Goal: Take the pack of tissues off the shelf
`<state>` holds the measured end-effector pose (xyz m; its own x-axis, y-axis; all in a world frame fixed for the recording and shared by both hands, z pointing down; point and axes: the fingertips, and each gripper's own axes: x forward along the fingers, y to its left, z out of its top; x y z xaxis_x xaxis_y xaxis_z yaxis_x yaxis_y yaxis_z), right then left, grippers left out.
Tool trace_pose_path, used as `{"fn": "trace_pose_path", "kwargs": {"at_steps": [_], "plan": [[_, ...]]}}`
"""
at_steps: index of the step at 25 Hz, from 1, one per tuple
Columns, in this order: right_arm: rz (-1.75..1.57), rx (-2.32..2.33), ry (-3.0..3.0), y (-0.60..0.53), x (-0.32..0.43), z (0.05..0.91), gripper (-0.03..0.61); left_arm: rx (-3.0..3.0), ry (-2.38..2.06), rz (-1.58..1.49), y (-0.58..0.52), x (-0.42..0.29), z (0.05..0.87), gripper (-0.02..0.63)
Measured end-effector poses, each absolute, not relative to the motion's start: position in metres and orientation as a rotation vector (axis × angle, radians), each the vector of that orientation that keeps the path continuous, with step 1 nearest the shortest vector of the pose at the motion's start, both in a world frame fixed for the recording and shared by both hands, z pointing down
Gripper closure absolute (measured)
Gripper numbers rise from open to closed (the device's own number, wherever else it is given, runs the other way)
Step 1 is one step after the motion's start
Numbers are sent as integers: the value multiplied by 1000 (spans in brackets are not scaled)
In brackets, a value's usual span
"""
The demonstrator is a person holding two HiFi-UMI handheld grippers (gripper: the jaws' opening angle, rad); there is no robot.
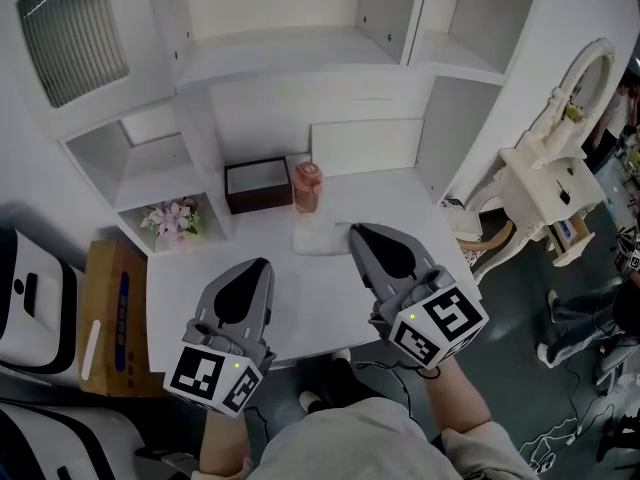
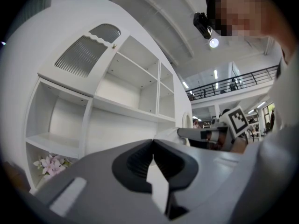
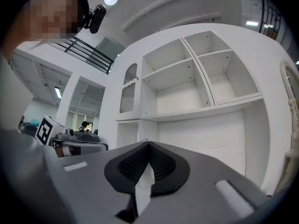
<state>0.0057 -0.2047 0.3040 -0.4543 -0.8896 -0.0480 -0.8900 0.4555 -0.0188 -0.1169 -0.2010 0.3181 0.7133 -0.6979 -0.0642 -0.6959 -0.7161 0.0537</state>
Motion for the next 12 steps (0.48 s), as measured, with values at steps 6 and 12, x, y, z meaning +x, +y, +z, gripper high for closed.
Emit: {"fn": "trace_pose_path", "kwargs": {"at_steps": [6, 12], "plan": [[10, -1607, 2633, -203, 4, 302, 578, 2882, -1181, -124, -199, -120, 317, 612], [13, -1607, 2634, -202, 3, 301, 579, 2884, -1184, -126, -197, -121, 316, 612]]}}
